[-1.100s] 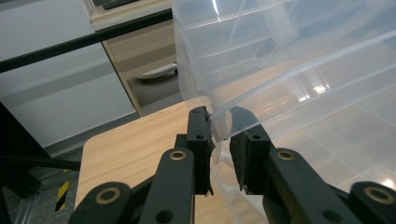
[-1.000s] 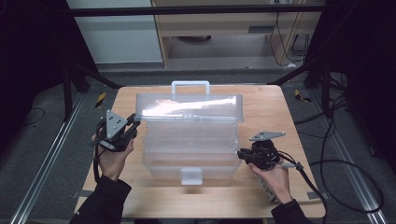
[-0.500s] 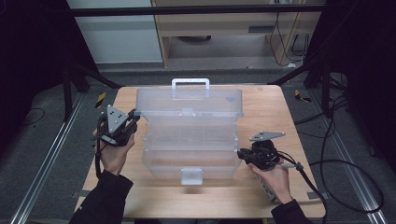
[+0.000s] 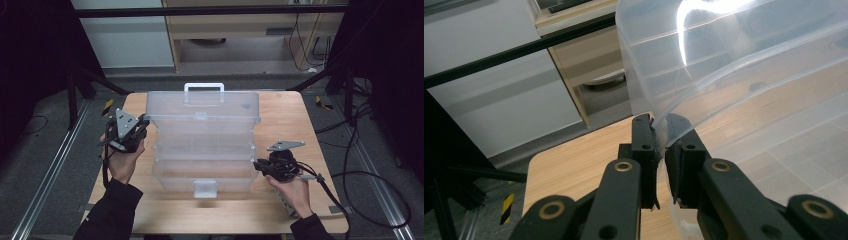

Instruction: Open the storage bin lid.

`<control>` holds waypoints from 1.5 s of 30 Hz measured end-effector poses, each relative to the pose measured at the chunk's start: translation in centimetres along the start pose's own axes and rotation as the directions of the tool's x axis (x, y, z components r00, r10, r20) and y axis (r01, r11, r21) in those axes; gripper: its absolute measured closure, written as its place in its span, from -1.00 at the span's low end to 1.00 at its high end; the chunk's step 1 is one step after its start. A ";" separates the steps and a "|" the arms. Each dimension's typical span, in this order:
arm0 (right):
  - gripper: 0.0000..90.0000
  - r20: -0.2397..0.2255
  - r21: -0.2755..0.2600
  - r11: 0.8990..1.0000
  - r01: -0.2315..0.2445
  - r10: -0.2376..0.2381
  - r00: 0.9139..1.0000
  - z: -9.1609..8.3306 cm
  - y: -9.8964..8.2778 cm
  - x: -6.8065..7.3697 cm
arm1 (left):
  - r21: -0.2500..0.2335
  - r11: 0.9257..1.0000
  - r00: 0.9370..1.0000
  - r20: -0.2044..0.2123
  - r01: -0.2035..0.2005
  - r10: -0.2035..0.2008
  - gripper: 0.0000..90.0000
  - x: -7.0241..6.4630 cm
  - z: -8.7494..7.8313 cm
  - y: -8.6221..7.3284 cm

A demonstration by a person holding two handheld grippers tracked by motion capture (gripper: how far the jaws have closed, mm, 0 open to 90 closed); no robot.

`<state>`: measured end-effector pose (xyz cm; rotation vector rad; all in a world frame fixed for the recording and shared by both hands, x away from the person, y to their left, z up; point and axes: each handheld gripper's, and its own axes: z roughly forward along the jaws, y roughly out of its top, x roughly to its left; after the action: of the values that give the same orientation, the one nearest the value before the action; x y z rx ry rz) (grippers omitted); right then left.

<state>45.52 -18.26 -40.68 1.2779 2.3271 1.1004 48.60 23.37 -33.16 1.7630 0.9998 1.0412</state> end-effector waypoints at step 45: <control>0.70 0.006 0.045 0.999 -0.024 0.024 1.000 0.2 0.7 -0.2 | 0.037 0.999 0.999 0.011 0.032 -0.032 0.88 1.6 2.9 2.8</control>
<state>46.20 -18.08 -40.32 1.3265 2.3514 1.0563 52.39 23.14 -31.12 1.7748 1.0432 0.9976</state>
